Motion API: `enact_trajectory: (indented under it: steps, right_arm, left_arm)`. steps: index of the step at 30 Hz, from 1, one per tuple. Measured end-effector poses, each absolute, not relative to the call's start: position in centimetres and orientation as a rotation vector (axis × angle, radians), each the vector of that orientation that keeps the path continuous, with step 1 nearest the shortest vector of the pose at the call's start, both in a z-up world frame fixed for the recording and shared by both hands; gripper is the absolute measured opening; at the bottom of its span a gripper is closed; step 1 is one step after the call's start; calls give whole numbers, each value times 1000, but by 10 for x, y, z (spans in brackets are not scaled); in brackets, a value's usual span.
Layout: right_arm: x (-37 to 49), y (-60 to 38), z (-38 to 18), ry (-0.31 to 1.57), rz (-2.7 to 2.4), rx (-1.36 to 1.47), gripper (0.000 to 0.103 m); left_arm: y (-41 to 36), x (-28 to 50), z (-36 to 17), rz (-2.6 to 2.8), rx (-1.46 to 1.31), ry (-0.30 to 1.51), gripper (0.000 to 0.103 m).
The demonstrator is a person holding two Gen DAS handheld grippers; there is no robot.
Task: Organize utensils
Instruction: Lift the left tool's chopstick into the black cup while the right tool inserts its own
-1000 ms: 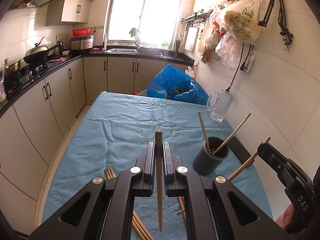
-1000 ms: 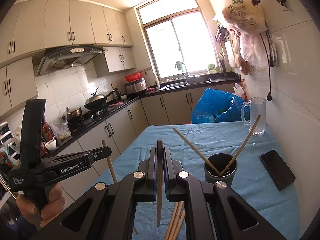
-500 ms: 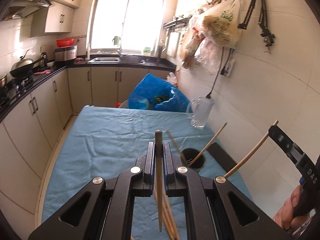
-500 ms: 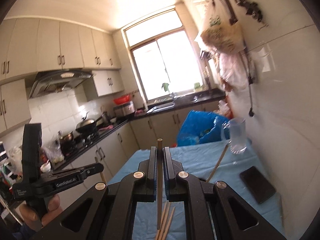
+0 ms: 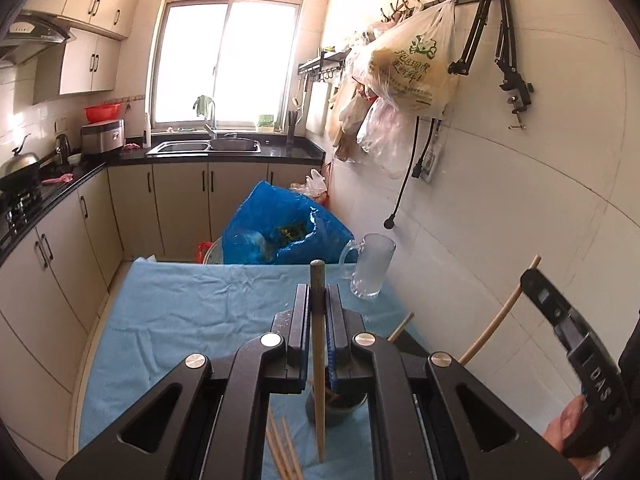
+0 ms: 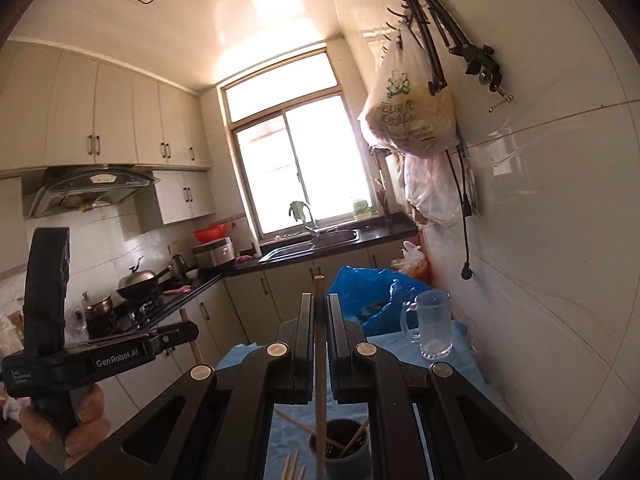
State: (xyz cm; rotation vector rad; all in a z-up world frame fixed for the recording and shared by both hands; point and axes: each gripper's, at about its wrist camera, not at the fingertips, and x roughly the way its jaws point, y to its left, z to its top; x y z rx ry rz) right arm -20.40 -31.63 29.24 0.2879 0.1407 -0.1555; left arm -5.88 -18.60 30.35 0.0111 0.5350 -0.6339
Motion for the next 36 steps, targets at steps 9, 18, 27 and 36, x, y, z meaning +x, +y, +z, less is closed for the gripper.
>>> enact_trajectory:
  steps: [9,18,27,36]
  right_arm:
    - [-164,-341,293,155,-191,295,6]
    - [-121,-348,258,238,-207,267,6]
    - [-91,-354,219,386,-176,284,7]
    - [-97,-362,221,397,-176,317,15]
  left_arm:
    - [-222,-20,305,-619,-11,536,7]
    - [-242,13,263,-597,-35,600,7]
    - [-250,27,223,-584,7,686,7]
    - [-242,26,225,-568,-11,692,28]
